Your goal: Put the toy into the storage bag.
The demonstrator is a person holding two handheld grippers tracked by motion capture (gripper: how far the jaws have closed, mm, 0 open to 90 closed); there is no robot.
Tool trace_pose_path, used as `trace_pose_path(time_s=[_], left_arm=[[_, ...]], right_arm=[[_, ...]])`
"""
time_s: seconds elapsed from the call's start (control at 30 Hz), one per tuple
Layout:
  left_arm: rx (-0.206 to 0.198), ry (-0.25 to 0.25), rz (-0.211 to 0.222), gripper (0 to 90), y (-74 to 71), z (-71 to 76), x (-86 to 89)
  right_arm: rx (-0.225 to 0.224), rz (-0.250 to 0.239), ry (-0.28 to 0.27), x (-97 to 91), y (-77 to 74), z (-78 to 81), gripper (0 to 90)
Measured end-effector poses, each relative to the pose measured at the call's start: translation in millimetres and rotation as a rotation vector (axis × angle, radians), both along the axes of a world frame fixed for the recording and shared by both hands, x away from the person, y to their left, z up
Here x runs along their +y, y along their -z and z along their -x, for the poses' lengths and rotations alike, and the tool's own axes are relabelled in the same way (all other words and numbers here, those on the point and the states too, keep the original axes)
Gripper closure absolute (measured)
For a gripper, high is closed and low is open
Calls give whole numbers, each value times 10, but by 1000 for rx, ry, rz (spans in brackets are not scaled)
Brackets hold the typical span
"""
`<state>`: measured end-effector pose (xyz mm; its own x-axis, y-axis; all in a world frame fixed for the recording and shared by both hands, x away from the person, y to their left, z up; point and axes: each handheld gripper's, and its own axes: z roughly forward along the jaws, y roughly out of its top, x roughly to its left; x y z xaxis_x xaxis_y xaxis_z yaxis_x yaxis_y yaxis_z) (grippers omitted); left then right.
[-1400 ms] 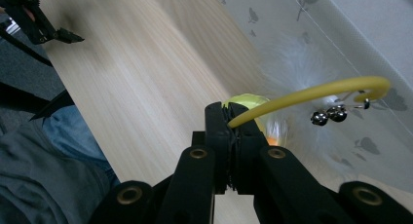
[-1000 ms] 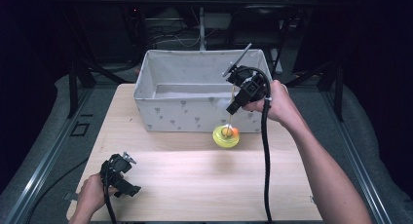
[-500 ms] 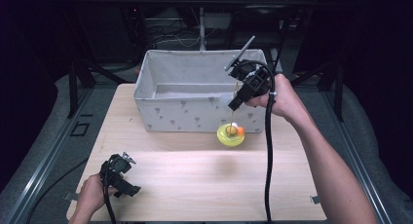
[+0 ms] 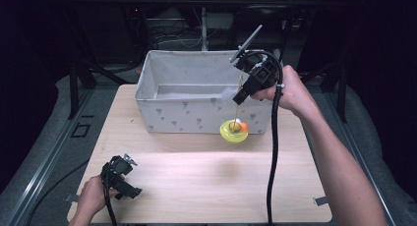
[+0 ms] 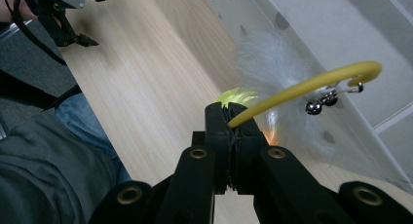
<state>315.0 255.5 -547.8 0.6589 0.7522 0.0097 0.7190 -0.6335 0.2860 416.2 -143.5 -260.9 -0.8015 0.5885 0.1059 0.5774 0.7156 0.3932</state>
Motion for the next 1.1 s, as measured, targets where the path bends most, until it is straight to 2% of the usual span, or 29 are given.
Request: trace_pose_path(time_s=[0.57,1.1], left_arm=[[7,6,0,3,8,-6,-6],[14,6,1,2,7,-4,-13]], right_arm=[[-34,0,4,-27,-375,-19,884],[-63,-15,28,-81,-616,-46,884]])
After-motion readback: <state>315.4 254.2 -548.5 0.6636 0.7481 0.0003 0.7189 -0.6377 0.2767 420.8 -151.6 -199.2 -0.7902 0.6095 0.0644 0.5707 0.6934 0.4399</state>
